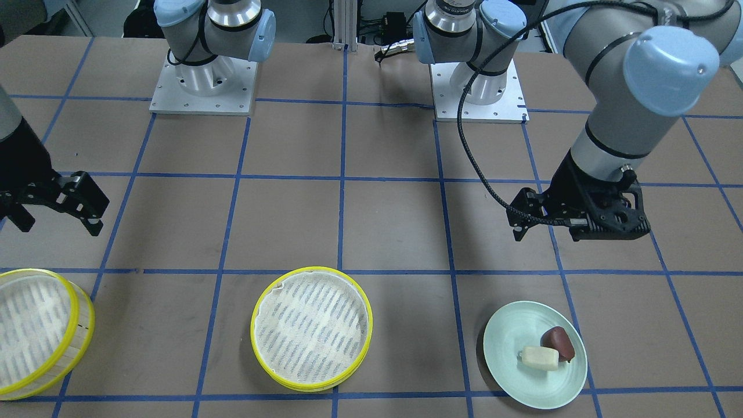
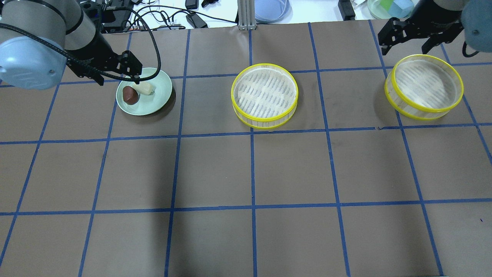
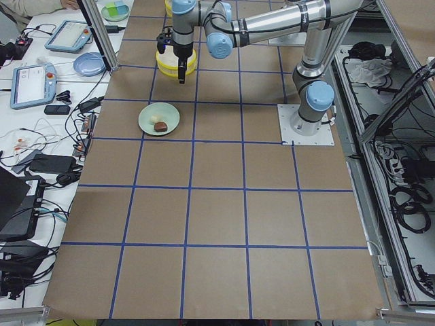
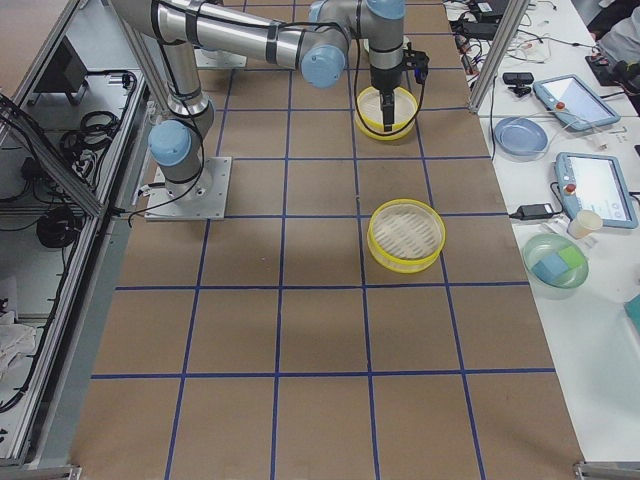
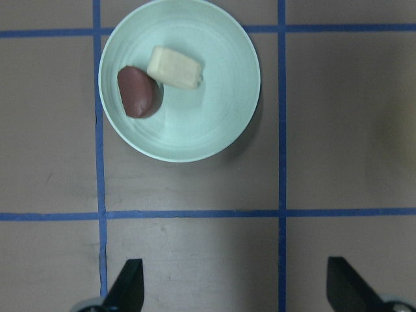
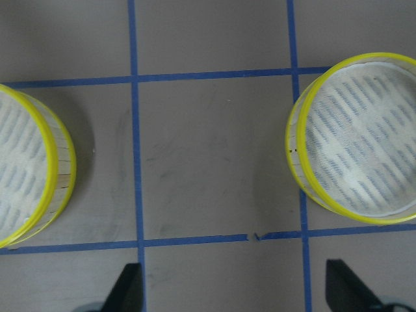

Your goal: Stack buns with steamer

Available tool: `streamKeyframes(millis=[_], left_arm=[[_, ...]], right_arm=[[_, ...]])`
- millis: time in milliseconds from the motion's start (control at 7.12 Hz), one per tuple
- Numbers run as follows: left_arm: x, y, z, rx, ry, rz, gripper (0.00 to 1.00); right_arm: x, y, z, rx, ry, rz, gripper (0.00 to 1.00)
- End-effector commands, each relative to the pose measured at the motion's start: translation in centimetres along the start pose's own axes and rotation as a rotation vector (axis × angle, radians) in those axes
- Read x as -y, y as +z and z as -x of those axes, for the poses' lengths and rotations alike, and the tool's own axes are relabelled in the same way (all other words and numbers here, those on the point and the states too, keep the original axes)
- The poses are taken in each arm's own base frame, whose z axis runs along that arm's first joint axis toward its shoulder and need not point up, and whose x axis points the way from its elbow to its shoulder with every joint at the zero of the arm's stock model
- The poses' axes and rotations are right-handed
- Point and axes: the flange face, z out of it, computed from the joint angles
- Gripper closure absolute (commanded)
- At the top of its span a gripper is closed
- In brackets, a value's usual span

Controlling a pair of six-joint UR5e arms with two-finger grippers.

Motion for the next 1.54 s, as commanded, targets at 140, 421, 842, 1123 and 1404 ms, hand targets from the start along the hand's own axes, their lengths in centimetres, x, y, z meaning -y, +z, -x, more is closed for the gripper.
streamKeyframes(millis=[140,421,842,1123,1404], left_arm=[[3.8,7.9,4.3,0.013,0.053,-0.032,0.00],[5.9,13.0,4.7,0.024,0.089,-0.082,0.02],[7.5,18.9,4.5,-0.021,0.167,-0.110,0.05],[7.5,21.6,4.7,-0.024,0.169,-0.093,0.29],[7.6,22.1,4.8,-0.013,0.236,-0.096,0.96]], right_arm=[[1.2,5.4,-9.8,0.026,-0.014,0.048,0.00],[1.7,7.2,-14.0,0.005,-0.018,0.018,0.00],[2.6,13.0,-21.2,0.005,-0.003,-0.009,0.00],[4.2,16.2,-25.6,0.026,-0.079,-0.004,0.00],[4.0,19.1,-28.0,0.020,-0.124,-0.007,0.00]])
